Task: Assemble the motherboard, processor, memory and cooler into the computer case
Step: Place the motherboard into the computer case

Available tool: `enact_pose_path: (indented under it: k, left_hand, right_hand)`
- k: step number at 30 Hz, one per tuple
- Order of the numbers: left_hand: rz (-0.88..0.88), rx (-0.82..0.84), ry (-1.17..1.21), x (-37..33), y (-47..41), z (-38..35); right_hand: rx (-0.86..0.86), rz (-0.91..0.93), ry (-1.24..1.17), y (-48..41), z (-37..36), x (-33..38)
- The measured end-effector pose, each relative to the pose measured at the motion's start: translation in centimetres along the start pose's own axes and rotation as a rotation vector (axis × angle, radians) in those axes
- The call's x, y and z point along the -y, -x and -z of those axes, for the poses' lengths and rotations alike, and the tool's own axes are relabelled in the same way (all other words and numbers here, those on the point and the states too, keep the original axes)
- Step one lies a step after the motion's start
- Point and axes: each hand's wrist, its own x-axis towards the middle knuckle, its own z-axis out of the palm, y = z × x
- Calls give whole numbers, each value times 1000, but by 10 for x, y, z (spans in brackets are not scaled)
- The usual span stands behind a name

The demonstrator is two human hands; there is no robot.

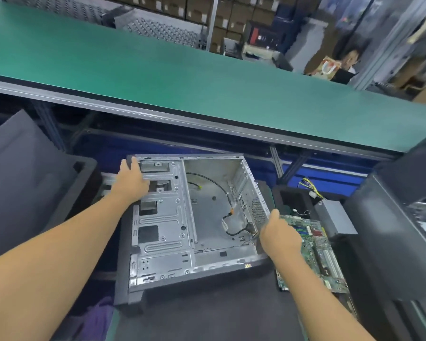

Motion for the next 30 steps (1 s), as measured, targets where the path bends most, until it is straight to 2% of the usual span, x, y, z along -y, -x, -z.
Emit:
enact_pose_path:
  k: [5, 10, 14, 16, 18, 20, 22, 24, 26, 30]
  left_hand:
    - [-71, 85, 16, -33, -19, -2]
    - [-91, 148, -178, -73, -23, -17]
    - [-162, 189, -293, -82, -14, -24]
    - [-231, 194, -379, -86, 7, -29]
    - [-283, 210, -416, -93, 41, -36]
    - [-266, 218, -403, -97, 78, -43]
    - [-192, 232, -443, -97, 111, -49]
    - [-59, 250, -542, -92, 137, -55]
    - [43, 272, -573, -81, 152, -59]
    - [-41, 319, -526, -57, 157, -48]
  right_hand:
    - [94, -67, -46, 34, -1, -10]
    - [217, -107, -150, 67, -1, -5]
    - [335, -59, -198, 76, 5, -8]
    - [346, -65, -201, 69, 15, -11]
    - [278, -74, -161, 53, 24, -11]
    - [141, -67, -145, 31, 31, -10]
    - [66, 36, -181, 6, 32, -7]
    - [89, 161, -242, -18, 29, -4]
    - [129, 211, -253, -41, 26, -2]
    - [185, 196, -203, -77, 19, -7]
